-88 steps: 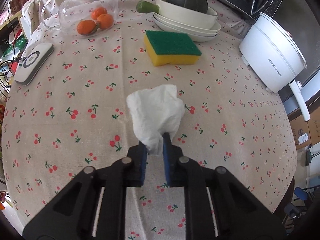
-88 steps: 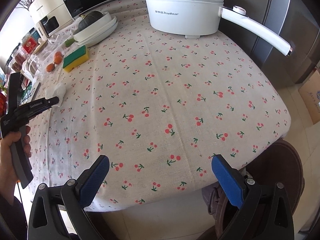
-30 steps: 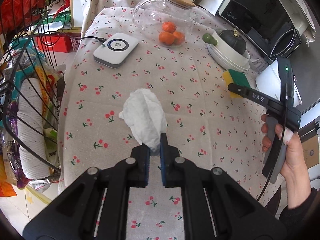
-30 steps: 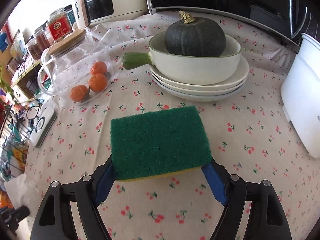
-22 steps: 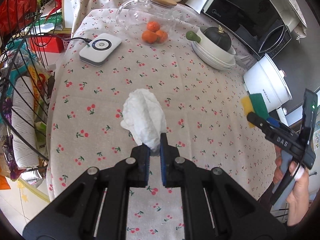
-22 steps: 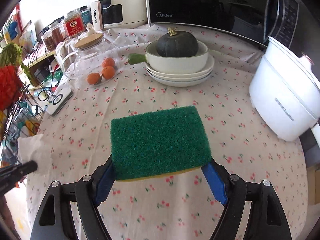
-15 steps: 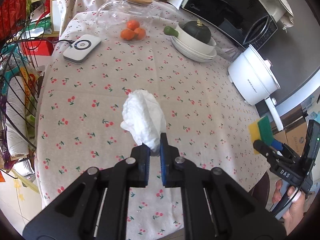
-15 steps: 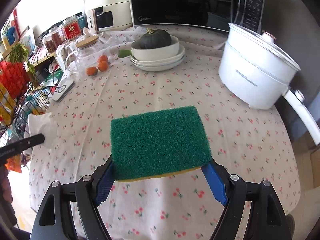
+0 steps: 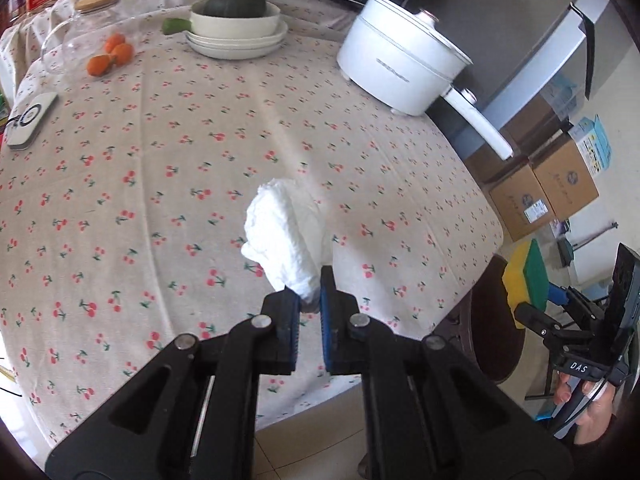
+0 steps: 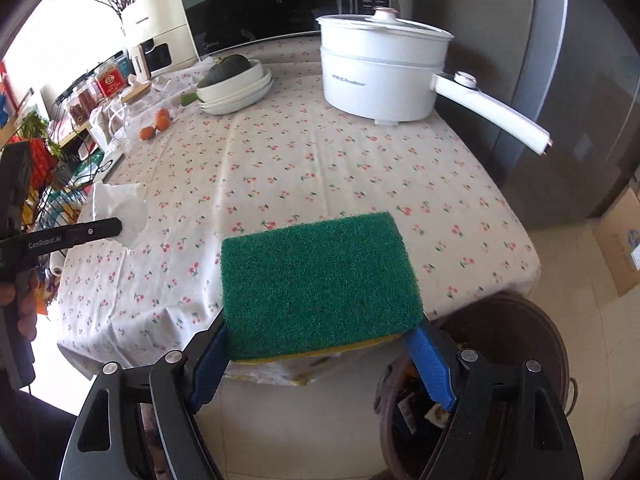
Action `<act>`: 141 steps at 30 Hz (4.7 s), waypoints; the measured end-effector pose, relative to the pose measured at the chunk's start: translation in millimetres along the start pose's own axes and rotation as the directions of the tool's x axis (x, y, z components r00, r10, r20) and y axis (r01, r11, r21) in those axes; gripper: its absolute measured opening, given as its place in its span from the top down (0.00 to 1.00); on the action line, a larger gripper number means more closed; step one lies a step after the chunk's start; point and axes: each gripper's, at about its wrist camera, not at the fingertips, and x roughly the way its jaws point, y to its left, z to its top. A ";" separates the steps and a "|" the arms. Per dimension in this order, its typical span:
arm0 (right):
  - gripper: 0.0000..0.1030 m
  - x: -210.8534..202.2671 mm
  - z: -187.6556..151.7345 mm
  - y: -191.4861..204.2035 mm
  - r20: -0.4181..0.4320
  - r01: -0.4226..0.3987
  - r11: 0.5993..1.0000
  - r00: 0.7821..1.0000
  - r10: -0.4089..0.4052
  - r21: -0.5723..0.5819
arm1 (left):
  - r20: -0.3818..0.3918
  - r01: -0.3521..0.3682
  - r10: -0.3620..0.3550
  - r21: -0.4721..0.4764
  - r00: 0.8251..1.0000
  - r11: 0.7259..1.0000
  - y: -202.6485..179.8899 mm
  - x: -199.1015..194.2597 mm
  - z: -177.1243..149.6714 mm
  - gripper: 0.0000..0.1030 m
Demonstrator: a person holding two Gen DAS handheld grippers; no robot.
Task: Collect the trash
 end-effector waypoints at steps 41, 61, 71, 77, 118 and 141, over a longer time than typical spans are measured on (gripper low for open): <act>0.19 -44.9 -120.9 -199.2 -0.138 0.193 0.910 0.979 -0.152 0.367 | -0.121 0.099 -0.044 0.501 0.992 0.860 -257.8 104.6 -64.9 0.06; 0.00 -44.1 -107.1 -162.3 -0.093 0.185 0.925 0.982 -0.163 0.332 | -0.023 -0.020 0.032 0.398 0.999 0.917 -206.3 55.7 -73.2 0.01; 0.00 -87.0 -112.8 -99.6 0.080 0.173 0.954 0.977 -0.197 0.246 | 0.183 -0.275 0.224 0.328 0.957 0.904 -183.4 -3.9 -100.3 0.01; 0.00 -109.9 -123.7 -66.2 0.177 0.191 0.957 0.957 -0.231 0.220 | 0.270 -0.304 0.244 0.211 0.932 0.929 -157.0 -41.2 -108.1 0.01; 0.00 -121.4 -126.8 -29.3 0.259 0.210 0.961 0.932 -0.252 0.180 | 0.309 -0.299 0.249 0.125 0.918 0.946 -137.5 -56.2 -124.2 0.01; 0.00 -119.3 -128.2 -31.7 0.254 0.213 0.961 0.933 -0.254 0.178 | 0.303 -0.294 0.245 0.129 0.921 0.947 -139.1 -54.5 -125.8 0.01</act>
